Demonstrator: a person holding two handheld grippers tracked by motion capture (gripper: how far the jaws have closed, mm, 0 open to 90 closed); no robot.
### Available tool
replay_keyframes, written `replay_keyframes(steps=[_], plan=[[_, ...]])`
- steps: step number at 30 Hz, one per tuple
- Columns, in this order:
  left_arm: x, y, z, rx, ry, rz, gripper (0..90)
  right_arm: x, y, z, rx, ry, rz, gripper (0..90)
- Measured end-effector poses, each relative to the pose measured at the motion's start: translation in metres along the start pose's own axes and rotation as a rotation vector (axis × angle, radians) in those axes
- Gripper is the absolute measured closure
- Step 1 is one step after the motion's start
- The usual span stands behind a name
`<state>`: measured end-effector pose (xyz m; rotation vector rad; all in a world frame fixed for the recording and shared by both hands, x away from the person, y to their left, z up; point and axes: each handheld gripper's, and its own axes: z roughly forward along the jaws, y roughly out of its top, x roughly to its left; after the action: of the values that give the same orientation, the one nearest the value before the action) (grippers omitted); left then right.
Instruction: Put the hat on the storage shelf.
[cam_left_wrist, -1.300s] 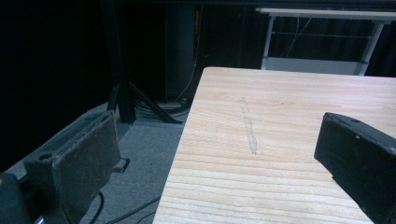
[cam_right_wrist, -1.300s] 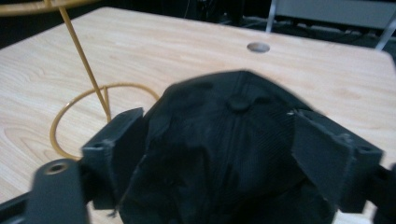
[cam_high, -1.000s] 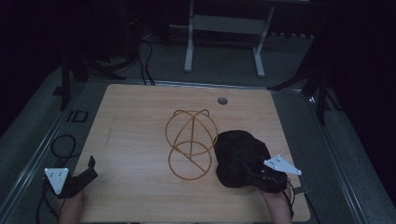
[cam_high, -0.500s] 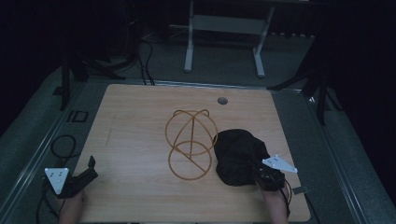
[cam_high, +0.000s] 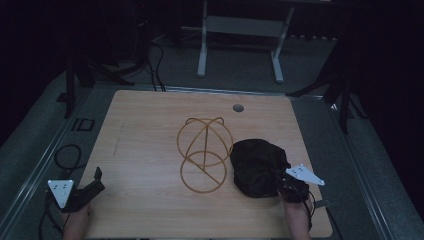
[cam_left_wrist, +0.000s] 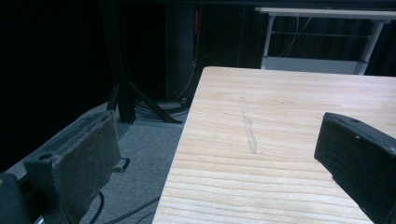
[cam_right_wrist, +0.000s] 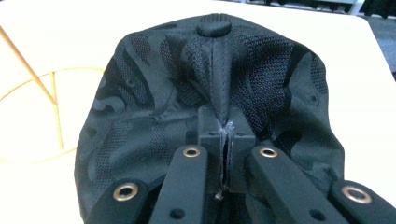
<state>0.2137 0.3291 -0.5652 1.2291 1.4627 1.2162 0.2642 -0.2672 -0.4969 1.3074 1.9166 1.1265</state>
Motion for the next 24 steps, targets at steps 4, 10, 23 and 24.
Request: replay_keyframes(steps=[4, 10, 23, 24], plan=[[0.000, 0.000, 0.000, 0.000, 0.000, 0.000, 0.6, -0.003, 0.007, -0.005, -0.029, 0.010, 0.010, 88.0], [0.000, 0.000, 0.000, 0.000, 0.001, 0.000, 0.6, -0.004, 0.017, -0.014, -0.072, 0.006, 0.019, 88.1], [0.000, 0.000, 0.000, 0.000, 0.000, 0.000, 0.6, -0.009, 0.050, -0.036, -0.160, 0.001, 0.012, 88.1], [0.000, 0.000, 0.000, -0.001, 0.000, 0.000, 0.6, -0.010, 0.052, -0.039, -0.169, -0.001, 0.013, 88.1]])
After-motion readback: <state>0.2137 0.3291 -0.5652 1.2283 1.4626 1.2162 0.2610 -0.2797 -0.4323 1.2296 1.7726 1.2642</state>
